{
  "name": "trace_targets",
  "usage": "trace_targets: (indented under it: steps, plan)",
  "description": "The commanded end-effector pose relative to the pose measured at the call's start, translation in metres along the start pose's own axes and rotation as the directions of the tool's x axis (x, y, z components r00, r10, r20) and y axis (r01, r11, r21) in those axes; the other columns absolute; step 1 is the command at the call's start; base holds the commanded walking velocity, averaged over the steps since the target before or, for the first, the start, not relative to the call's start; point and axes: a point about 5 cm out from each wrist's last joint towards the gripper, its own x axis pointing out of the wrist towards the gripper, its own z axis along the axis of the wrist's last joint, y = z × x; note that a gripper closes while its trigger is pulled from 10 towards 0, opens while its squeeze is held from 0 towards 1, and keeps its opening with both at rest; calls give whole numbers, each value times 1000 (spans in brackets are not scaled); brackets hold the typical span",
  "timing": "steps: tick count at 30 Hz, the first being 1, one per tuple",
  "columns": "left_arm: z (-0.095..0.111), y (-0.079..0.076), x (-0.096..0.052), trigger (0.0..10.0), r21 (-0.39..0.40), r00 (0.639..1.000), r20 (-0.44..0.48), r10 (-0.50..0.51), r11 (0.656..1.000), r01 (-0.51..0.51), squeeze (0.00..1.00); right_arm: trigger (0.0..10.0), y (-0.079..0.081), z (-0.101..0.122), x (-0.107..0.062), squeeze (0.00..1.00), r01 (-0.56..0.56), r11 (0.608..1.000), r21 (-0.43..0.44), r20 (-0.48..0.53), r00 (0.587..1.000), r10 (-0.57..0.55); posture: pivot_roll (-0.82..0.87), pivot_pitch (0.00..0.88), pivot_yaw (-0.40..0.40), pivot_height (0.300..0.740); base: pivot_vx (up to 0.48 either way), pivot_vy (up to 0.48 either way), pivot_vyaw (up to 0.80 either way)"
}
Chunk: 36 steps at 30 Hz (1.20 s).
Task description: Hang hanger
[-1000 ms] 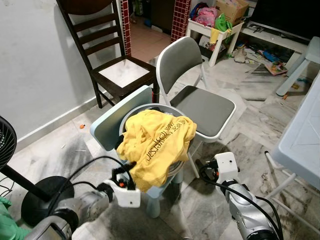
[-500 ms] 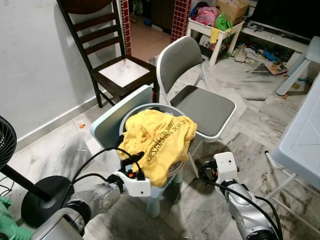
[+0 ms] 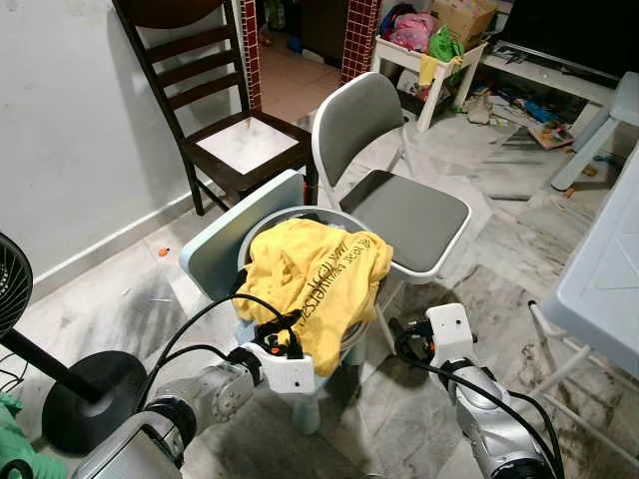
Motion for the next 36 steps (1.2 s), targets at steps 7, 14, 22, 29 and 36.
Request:
trace_targets:
  steps: [7, 14, 22, 29, 36]
  plan:
    - [-7, 18, 0, 0, -135, 996, -41, 84, 987, -88, 0, 10000, 0, 0, 2, 1000, -2, 1000, -5, -1, 1000, 2, -141, 61, -63, 740, 0, 0, 0]
    - [-3, 22, 2, 0, -173, 994, -27, 105, 979, -108, 0, 10000, 2, 0, 2, 1000, -8, 1000, -4, -3, 1000, 8, -134, 60, -62, 740, 0, 0, 0]
    - [-2, 22, 3, 0, -188, 996, -16, 93, 978, -94, 0, 10000, 3, -1, 3, 1000, -6, 1000, 1, -6, 1000, 6, -137, 66, -57, 740, 0, 0, 0]
    - [-2, 22, 2, 0, -189, 997, -9, 82, 979, -82, 0, 10000, 5, -3, 2, 1000, -4, 1000, 5, -9, 1000, 4, -138, 67, -53, 740, 0, 0, 0]
    - [0, 20, 3, 0, -189, 998, 8, 68, 980, -66, 0, 10000, 5, -3, 2, 1000, -2, 1000, 8, -9, 1000, 3, -138, 71, -49, 740, 0, 0, 0]
